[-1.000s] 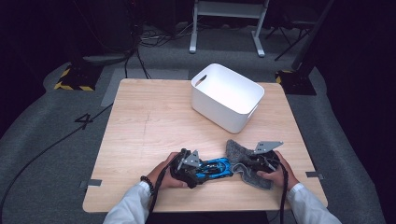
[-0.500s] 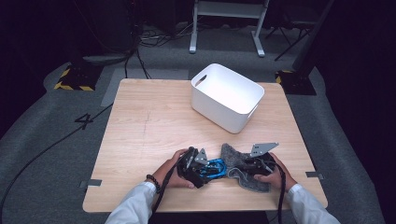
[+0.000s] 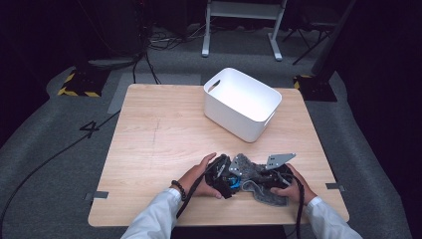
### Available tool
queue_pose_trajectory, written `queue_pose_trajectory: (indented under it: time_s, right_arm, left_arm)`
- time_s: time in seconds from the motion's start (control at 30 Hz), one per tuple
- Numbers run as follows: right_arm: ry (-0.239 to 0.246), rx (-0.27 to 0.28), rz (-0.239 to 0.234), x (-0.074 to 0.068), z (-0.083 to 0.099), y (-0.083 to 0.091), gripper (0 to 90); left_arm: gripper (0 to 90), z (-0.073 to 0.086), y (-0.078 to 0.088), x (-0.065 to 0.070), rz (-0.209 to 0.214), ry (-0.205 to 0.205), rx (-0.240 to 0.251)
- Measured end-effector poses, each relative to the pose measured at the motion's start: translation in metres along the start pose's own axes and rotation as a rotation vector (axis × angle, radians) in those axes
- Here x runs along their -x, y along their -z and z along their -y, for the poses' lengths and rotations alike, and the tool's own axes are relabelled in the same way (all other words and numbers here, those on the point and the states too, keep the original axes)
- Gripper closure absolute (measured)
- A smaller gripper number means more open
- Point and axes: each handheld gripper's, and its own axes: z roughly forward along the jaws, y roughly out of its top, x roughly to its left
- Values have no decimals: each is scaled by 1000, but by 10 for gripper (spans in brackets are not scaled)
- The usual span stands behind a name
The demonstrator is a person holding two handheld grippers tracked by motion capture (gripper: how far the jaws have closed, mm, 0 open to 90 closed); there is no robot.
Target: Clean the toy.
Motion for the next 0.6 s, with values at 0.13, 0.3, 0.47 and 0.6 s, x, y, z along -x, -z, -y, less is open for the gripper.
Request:
queue_pose_trajectory:
  time_s: [0.13, 0.3, 0.47, 0.6]
  right_arm:
    - [0, -1, 2, 0, 0, 0, 728]
    - [-1, -1, 2, -1, 0, 0, 725]
    - [0, -1, 4, -1, -1, 0, 723]
    - [0, -1, 3, -1, 0, 0, 718]
  left_arm:
    - [166, -5, -7, -4, 9, 8, -19]
    - [160, -10, -12, -8, 2, -2, -70]
    - [156, -17, -17, -9, 12, -28, -104]
    - [190, -19, -21, -8, 25, -58, -144]
